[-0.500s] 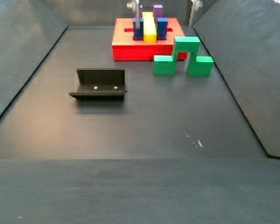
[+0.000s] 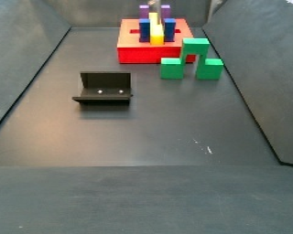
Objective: Pick up the green object. Move up. Move to above the board. Insert the green object.
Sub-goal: Pick up the green object.
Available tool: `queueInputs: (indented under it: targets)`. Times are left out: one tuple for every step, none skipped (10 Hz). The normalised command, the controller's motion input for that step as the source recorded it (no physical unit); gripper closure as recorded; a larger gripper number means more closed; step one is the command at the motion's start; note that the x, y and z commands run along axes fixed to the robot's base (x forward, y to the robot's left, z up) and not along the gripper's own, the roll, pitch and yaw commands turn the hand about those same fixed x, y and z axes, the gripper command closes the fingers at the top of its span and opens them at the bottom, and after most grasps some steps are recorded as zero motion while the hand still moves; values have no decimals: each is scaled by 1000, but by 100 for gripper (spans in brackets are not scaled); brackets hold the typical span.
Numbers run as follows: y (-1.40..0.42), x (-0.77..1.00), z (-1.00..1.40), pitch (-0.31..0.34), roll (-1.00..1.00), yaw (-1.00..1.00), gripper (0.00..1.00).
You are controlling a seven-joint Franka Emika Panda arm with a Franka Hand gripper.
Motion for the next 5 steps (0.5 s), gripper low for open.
queueInputs:
  targets:
    - [-891,-529,34,-50,0,-97,0]
    - [-997,-523,0,-84,49,0,0]
    - [-940,-446,-269,-149,231,0,0]
    - [-871,-434,-477,-209,300,0,0]
    - [-771,-434,-480,-219,256,29,0]
